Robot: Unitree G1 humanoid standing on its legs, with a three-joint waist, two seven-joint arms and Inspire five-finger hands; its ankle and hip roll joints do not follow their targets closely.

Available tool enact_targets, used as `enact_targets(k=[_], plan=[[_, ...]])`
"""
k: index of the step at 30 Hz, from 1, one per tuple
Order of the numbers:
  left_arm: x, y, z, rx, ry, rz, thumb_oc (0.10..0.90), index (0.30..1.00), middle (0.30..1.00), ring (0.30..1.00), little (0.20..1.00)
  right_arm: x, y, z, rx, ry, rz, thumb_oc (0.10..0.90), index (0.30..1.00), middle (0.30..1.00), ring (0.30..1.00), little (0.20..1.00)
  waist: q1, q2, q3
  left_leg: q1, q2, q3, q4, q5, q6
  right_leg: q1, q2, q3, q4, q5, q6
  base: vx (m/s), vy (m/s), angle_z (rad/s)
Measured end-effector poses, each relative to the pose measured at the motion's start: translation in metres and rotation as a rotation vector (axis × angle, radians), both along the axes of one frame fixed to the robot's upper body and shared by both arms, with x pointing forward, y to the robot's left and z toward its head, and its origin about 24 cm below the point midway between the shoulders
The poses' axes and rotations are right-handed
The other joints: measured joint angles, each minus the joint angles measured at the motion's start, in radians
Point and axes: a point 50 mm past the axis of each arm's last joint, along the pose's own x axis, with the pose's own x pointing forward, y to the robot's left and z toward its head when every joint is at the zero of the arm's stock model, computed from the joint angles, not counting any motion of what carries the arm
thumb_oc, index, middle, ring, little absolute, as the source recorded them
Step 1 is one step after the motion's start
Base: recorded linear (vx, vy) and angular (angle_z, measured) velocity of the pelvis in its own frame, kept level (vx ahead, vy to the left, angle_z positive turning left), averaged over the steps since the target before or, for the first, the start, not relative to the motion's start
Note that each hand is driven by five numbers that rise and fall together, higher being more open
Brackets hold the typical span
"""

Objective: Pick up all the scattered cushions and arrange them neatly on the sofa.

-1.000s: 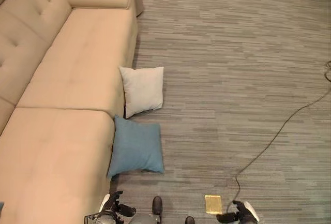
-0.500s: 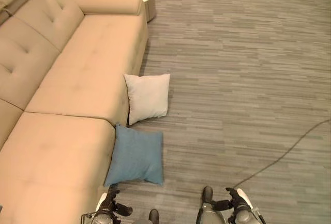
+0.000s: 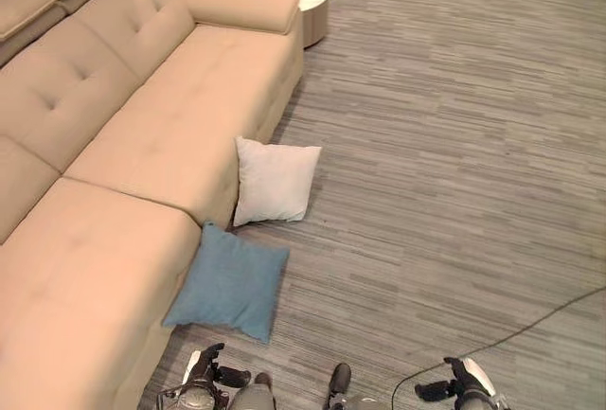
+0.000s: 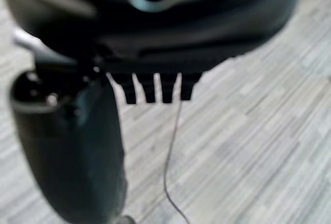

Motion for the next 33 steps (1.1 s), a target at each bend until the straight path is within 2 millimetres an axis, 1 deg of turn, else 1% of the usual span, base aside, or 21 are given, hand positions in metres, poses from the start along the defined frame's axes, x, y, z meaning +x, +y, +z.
enact_targets(k=[2,5,6,7,8,9,11,12,13,14,15,17,19,20,21,22,24,26,27,30,33], plan=[[-0.001,-0.001,-0.001,0.001,0.009,0.0,0.8,0.9,0.9,0.9,0.9,-0.006,0.004,-0.004,0.013,0.017,-0.005,0.8,0.9,0.9,0.9,0.9,-0.006,0.008,-0.003,-0.019,-0.013,0.031,-0.08,0.023,-0.003,0.043,0.025,-0.045,-0.053,0.017,0.005,0.13,0.008,0.33],[-0.011,-0.001,-0.004,-0.005,0.036,0.015,0.8,0.9,0.9,0.9,0.9,-0.007,0.008,-0.005,0.022,0.024,-0.007,0.8,0.9,0.9,0.9,0.9,0.007,0.034,-0.012,-0.036,0.017,0.086,-0.093,0.067,0.015,0.086,0.06,-0.061,-0.05,-0.013,0.022,0.18,0.073,0.04],[-0.015,-0.002,-0.006,-0.009,0.051,0.023,0.8,0.9,0.9,0.9,0.9,-0.007,0.006,-0.005,0.019,0.024,-0.008,0.8,0.9,0.9,0.9,0.9,0.01,0.051,-0.022,-0.02,0.028,0.078,-0.104,0.113,0.033,0.1,0.072,-0.059,-0.041,-0.02,0.033,0.18,0.08,-0.02],[-0.022,0.0,-0.007,-0.007,0.07,0.027,0.8,0.9,0.9,0.9,0.9,-0.008,0.009,-0.006,0.024,0.029,-0.011,0.8,0.9,0.9,0.9,0.9,0.012,0.048,-0.025,0.004,0.019,0.076,-0.106,0.116,0.094,0.118,0.063,-0.055,-0.024,-0.044,0.058,0.18,0.1,0.15],[-0.023,0.0,-0.008,-0.007,0.073,0.028,0.8,0.9,0.9,0.9,0.9,-0.01,0.01,-0.008,0.029,0.039,-0.012,0.8,0.9,0.9,0.9,0.9,0.016,0.042,-0.031,0.025,-0.002,0.055,-0.115,0.101,0.109,0.126,0.039,-0.067,0.022,-0.071,0.095,0.19,0.113,0.35],[-0.023,-0.001,-0.008,-0.009,0.073,0.027,0.8,0.9,0.9,0.9,0.9,-0.013,0.011,-0.009,0.031,0.049,-0.013,0.8,0.9,0.9,0.9,0.9,0.015,0.04,-0.031,0.038,-0.012,0.044,-0.123,0.096,0.116,0.128,0.022,-0.081,0.061,-0.099,0.103,0.23,0.168,0.57],[-0.021,0.001,-0.007,-0.007,0.069,0.026,0.8,0.9,0.9,0.9,0.9,-0.013,0.014,-0.01,0.044,0.05,-0.006,0.8,0.9,0.9,0.9,0.9,0.022,0.029,-0.037,0.06,-0.046,0.021,-0.125,0.078,0.13,0.108,-0.031,-0.082,0.187,-0.162,0.144,0.18,0.126,0.74],[-0.014,0.001,-0.006,-0.005,0.064,0.015,0.8,0.9,0.9,0.9,0.9,-0.01,0.015,-0.009,0.052,0.05,0.0,0.8,0.9,0.9,0.9,0.9,0.022,0.034,-0.035,0.098,-0.07,-0.042,-0.122,0.07,0.153,0.025,-0.116,-0.073,0.501,-0.217,0.182,0.12,0.029,1.0],[-0.013,0.003,-0.005,0.004,0.06,0.009,0.8,0.9,0.9,0.9,0.9,-0.011,0.018,-0.01,0.059,0.053,0.005,0.8,0.9,0.9,0.9,0.9,0.022,0.031,-0.036,0.11,-0.075,-0.068,-0.121,0.061,0.161,-0.005,-0.136,-0.065,0.572,-0.248,0.202,0.13,-0.012,1.33],[-0.012,0.012,-0.002,0.027,0.056,0.011,0.8,0.9,0.9,0.9,0.9,-0.008,0.026,-0.012,0.078,0.047,0.021,0.8,0.9,0.9,0.9,0.9,0.027,0.008,-0.043,0.125,-0.092,-0.119,-0.121,0.05,0.17,-0.047,-0.142,0.001,0.624,-0.269,0.234,0.15,-0.051,1.07],[-0.011,0.018,-0.001,0.042,0.058,0.016,0.8,0.9,0.9,0.9,0.9,-0.005,0.031,-0.012,0.089,0.04,0.028,0.8,0.9,0.9,0.9,0.9,0.011,-0.002,-0.044,0.125,-0.098,-0.148,-0.12,0.05,0.174,-0.065,-0.132,0.058,0.606,-0.273,0.227,0.14,-0.096,1.13],[-0.01,0.019,0.0,0.049,0.057,0.013,0.8,0.9,0.9,0.9,0.9,-0.002,0.034,-0.012,0.1,0.024,0.036,0.8,0.9,0.9,0.9,0.9,0.016,-0.013,-0.046,0.129,-0.106,-0.183,-0.117,0.051,0.174,-0.081,-0.12,0.085,0.563,-0.277,0.218,0.13,-0.127,0.81],[-0.008,0.019,0.0,0.049,0.054,0.012,0.8,0.9,0.9,0.9,0.9,0.01,0.038,-0.008,0.11,-0.01,0.057,0.8,0.9,0.9,0.9,0.9,0.018,-0.004,-0.042,0.13,-0.106,-0.292,-0.12,0.048,0.168,-0.109,-0.074,0.154,0.377,-0.259,0.193,0.13,-0.126,1.04],[-0.006,0.017,0.001,0.046,0.052,0.014,0.8,0.9,0.9,0.9,0.9,0.009,0.039,-0.009,0.11,-0.003,0.062,0.8,0.9,0.9,0.9,0.9,0.014,-0.004,-0.04,0.127,-0.103,-0.312,-0.12,0.043,0.162,-0.118,-0.049,0.215,0.312,-0.244,0.197,0.12,-0.124,1.01],[-0.006,0.017,0.0,0.047,0.056,0.016,0.8,0.9,0.9,0.9,0.9,0.01,0.039,-0.009,0.112,-0.002,0.069,0.8,0.9,0.9,0.9,0.9,0.01,-0.008,-0.039,0.125,-0.104,-0.319,-0.116,0.047,0.163,-0.118,-0.044,0.246,0.271,-0.225,0.192,0.13,-0.149,0.96],[-0.011,0.016,-0.002,0.048,0.08,0.02,0.8,0.9,0.9,0.9,0.9,0.011,0.043,-0.009,0.12,0.0,0.081,0.8,0.9,0.9,0.9,0.9,0.006,-0.012,-0.034,0.131,-0.107,-0.383,-0.117,0.038,0.154,-0.146,-0.017,0.337,0.209,-0.174,0.193,0.11,-0.153,1.13],[-0.009,0.015,-0.003,0.051,0.09,0.01,0.8,0.9,0.9,0.9,0.9,0.012,0.047,-0.01,0.128,0.005,0.094,0.8,0.9,0.9,0.9,0.9,-0.03,-0.012,-0.026,0.125,-0.113,-0.479,-0.107,0.033,0.136,-0.152,0.018,0.44,0.147,-0.112,0.193,0.11,-0.188,1.46],[-0.01,0.014,-0.003,0.057,0.095,-0.008,0.8,0.9,0.9,0.9,0.9,0.01,0.05,-0.012,0.136,0.017,0.087,0.8,0.9,0.9,0.9,0.9,-0.031,-0.028,-0.024,0.127,-0.124,-0.515,-0.105,0.025,0.122,-0.144,0.009,0.429,0.107,-0.061,0.183,0.1,-0.204,1.11],[-0.015,0.012,-0.005,0.053,0.109,-0.024,0.8,0.9,0.9,0.9,0.9,0.005,0.052,-0.014,0.142,0.032,0.082,0.8,0.9,0.9,0.9,0.9,-0.032,-0.038,-0.024,0.133,-0.126,-0.546,-0.103,-0.002,0.102,-0.108,-0.018,0.343,0.063,0.046,0.15,0.1,-0.241,0.95],[-0.02,0.004,-0.008,0.029,0.115,-0.016,0.8,0.9,0.9,0.9,0.9,0.017,0.051,-0.01,0.138,0.003,0.092,0.8,0.9,0.9,0.9,0.9,-0.029,-0.001,-0.022,0.096,-0.06,-0.511,-0.07,-0.029,0.053,-0.074,0.026,0.259,0.033,0.048,0.12,0.1,-0.27,0.7],[-0.014,0.002,-0.006,0.02,0.087,-0.017,0.8,0.9,0.9,0.9,0.9,0.02,0.049,-0.008,0.133,-0.006,0.092,0.8,0.9,0.9,0.9,0.9,-0.033,0.004,-0.021,0.089,-0.027,-0.498,-0.07,-0.018,0.018,-0.031,0.047,0.181,-0.006,0.039,0.094,0.05,-0.231,0.74]])
